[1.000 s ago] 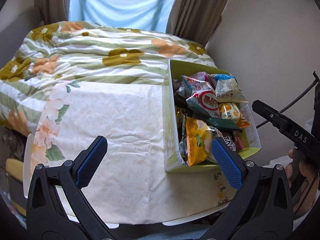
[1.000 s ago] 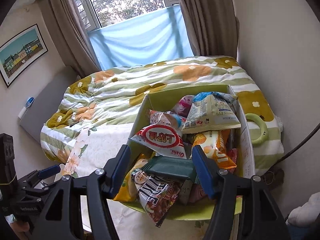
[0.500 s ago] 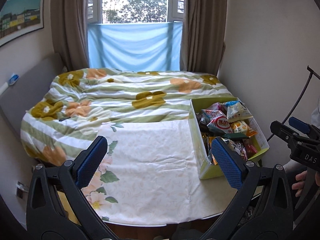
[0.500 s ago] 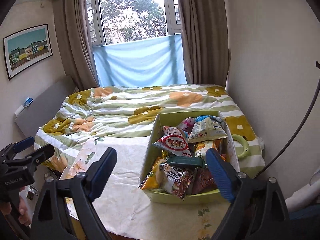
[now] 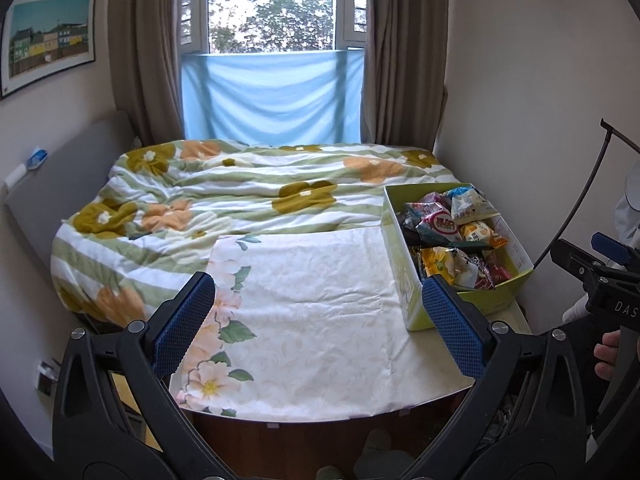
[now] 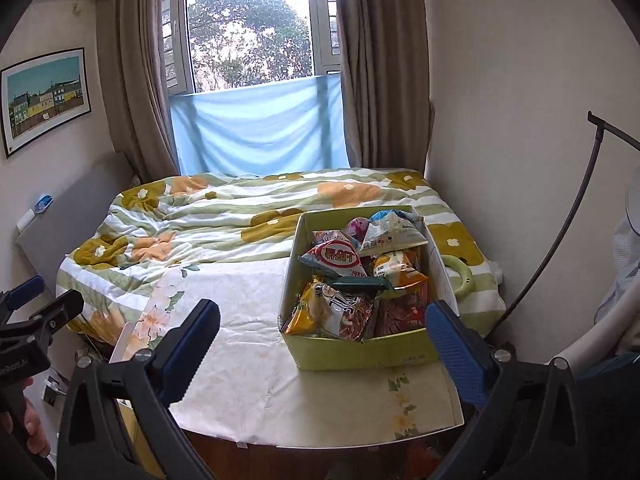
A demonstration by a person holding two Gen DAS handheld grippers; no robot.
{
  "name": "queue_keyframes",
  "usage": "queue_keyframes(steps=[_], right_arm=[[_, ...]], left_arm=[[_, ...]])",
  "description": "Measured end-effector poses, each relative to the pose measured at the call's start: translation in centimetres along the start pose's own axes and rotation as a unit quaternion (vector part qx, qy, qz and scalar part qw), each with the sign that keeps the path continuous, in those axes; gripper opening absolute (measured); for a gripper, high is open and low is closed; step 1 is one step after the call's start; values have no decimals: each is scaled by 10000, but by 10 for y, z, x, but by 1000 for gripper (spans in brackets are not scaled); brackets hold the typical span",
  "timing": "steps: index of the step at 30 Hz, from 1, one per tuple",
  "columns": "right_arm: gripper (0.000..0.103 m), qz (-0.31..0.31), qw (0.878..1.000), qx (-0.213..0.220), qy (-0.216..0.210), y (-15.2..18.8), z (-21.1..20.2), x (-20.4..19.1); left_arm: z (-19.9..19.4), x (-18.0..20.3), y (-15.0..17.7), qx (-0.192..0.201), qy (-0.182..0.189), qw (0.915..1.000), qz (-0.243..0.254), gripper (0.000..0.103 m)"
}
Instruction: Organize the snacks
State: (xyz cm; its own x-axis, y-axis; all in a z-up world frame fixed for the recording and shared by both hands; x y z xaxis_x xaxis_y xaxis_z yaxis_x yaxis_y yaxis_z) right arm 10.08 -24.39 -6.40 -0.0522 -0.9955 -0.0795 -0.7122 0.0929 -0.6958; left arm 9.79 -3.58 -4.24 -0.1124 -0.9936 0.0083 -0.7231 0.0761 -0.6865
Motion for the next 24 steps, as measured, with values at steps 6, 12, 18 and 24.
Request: queue_keyframes(steps=[6, 12, 18, 24], right_arm=[[102, -22, 10000, 91, 16, 0, -6, -4], [102, -25, 10000, 90, -13, 0, -3, -4], [102, -35, 10000, 75, -11, -1, -2, -6], [102, -43, 10000, 42, -7, -1, 2, -8]], left_arm=[[-1, -1, -1, 18, -5, 10000, 12, 103], [-1, -3, -4, 49, -40, 10000, 10, 103], [-1, -6, -6, 74, -66, 10000, -6, 103], [0, -8, -7, 86, -88, 9999, -13, 103]])
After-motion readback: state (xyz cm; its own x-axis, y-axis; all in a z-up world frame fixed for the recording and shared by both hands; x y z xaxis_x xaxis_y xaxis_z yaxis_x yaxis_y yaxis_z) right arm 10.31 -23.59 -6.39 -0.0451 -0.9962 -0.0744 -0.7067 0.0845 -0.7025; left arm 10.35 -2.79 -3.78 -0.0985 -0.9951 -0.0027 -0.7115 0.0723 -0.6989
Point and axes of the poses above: each gripper's, at about its wrist camera, not at the fingertips, and z roughly the way its jaws point, x to its right, y to its underside, the point moved 10 cm from there along z, roughly the way its jaws point, and after that the axes turned 11 degrees about -x, right-handed, at the moved point
